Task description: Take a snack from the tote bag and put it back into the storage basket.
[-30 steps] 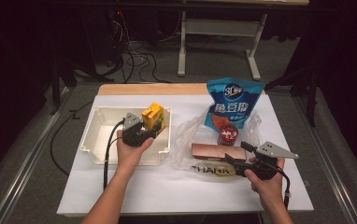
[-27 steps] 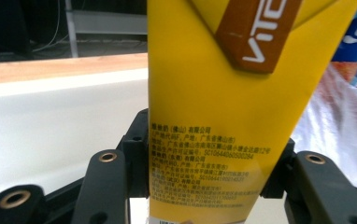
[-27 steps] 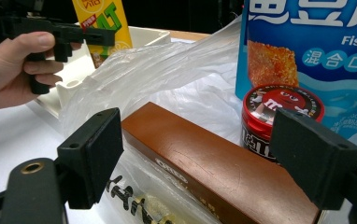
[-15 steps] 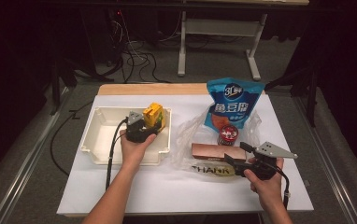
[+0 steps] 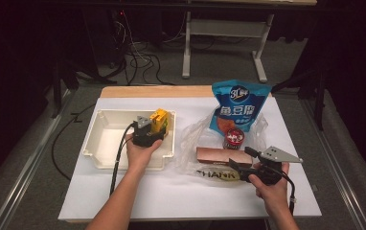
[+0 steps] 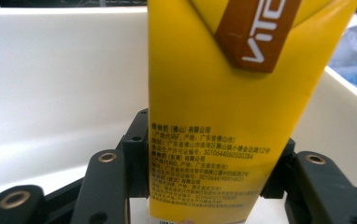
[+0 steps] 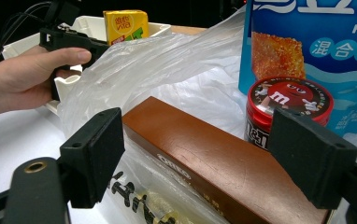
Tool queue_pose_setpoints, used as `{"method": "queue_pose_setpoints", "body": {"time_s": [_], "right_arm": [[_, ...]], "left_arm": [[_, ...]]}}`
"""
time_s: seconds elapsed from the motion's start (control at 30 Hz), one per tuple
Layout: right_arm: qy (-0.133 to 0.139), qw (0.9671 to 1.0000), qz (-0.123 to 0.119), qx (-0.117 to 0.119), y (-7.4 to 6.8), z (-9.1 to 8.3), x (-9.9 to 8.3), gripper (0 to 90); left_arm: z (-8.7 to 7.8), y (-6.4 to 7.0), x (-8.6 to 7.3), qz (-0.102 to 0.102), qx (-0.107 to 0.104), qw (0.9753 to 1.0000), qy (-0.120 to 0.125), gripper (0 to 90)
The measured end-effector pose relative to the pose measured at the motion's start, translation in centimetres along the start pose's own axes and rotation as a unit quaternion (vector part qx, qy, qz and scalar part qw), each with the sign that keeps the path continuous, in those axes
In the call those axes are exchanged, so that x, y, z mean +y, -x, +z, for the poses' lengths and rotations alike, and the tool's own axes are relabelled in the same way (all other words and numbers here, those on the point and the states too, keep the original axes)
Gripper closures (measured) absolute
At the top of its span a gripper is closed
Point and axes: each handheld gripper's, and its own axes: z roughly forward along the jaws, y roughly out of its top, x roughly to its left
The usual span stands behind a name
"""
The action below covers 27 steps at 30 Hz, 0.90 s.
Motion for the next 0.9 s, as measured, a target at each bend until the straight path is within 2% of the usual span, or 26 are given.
{"method": "queue_pose_setpoints", "body": {"time_s": [0.1, 0.13, 0.23, 0.37, 0.5, 0.53, 0.63, 0.7, 0.8, 0.9], "right_arm": [[0.0, 1.0, 0.001, 0.0, -0.1, 0.0, 0.0, 19.8], [0.0, 1.0, 0.0, 0.001, -0.2, 0.0, 0.0, 19.9], [-0.003, 1.0, -0.001, 0.001, -0.3, 0.1, -0.1, 19.9], [-0.006, 1.0, -0.003, 0.0, -0.3, 0.2, -0.1, 19.9], [-0.007, 1.0, -0.002, -0.003, -0.3, 0.2, -0.2, 19.9], [-0.007, 1.0, -0.004, -0.003, -0.2, 0.2, -0.2, 19.9], [-0.007, 1.0, -0.002, -0.003, -0.2, 0.1, -0.2, 20.7], [-0.009, 0.9999, -0.005, -0.002, -0.2, 0.1, -0.2, 20.6], [-0.011, 0.9999, -0.006, -0.001, -0.4, 0.2, -0.2, 20.3], [-0.01, 0.9999, -0.009, 0.001, -0.5, 0.1, -0.2, 20.2]], "left_arm": [[0.0, 0.2, 0.0, 0.007, 0.003, 1.0, -0.004, 50.3], [-0.1, -0.1, -0.1, 0.004, -0.005, 0.9999, -0.012, 49.9], [0.0, -0.3, -0.2, -0.001, -0.01, 0.9995, -0.03, 49.4], [0.0, 0.2, -0.1, 0.014, 0.003, 0.9994, -0.032, 49.3], [0.1, 0.2, -0.1, 0.011, 0.0, 0.9994, -0.034, 47.7], [-0.1, -0.1, 0.0, -0.002, -0.016, 0.9995, -0.029, 45.6], [-0.6, 0.2, 0.2, 0.008, -0.005, 0.9996, -0.027, 37.5], [-0.7, 0.3, 0.3, 0.013, 0.002, 0.9995, -0.03, 28.5], [-2.0, 0.6, 0.7, 0.015, 0.015, 0.9993, -0.03, 22.1], [-4.1, 0.4, 0.6, 0.008, 0.004, 0.9998, -0.016, 25.3]]}}
